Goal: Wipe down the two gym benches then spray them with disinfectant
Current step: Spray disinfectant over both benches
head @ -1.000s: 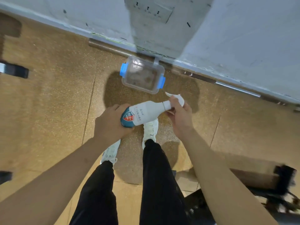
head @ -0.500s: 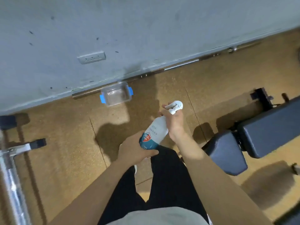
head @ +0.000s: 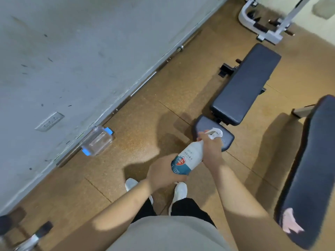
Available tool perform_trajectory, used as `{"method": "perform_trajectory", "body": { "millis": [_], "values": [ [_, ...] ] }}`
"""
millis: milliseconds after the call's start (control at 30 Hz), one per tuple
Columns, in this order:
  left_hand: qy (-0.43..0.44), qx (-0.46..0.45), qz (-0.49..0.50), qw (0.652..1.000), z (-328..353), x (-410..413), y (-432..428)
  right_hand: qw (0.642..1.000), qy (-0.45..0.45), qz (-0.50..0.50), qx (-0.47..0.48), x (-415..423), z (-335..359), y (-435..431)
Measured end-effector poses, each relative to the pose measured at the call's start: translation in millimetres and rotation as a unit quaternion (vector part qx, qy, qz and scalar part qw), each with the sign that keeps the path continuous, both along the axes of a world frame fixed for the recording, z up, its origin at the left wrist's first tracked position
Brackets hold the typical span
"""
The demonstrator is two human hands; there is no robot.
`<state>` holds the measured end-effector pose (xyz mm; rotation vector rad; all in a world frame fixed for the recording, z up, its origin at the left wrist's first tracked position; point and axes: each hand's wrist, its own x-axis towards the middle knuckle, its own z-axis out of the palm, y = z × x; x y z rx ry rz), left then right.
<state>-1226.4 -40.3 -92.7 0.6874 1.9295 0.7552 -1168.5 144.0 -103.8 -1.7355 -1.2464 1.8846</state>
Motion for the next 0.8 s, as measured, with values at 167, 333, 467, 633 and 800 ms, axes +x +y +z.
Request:
{"method": "perform_trajectory", "body": {
  "millis": [167,333,467,633,800],
  "values": [
    [0.006,-0.006,-0.038,0.999,10.7,56.6,54.6,0.998,-0.004,-0.054,-0.016,65.5,16.7,49.4],
    [0.051,-0.03,-0.072,0.996,17.3,100.7,89.1,0.994,-0.001,-0.101,-0.027,119.6,21.6,78.0],
    [0.074,-0.04,-0.087,0.993,19.6,124.0,103.4,0.99,0.041,-0.123,-0.055,149.8,28.6,88.2],
    [0.057,-0.016,-0.081,0.995,16.9,140.8,98.3,0.99,0.036,-0.132,-0.035,164.5,35.6,86.6],
    [0.01,0.028,-0.111,0.993,15.1,144.6,87.4,0.989,0.016,-0.147,0.003,182.1,47.7,73.4]
  ]
}}
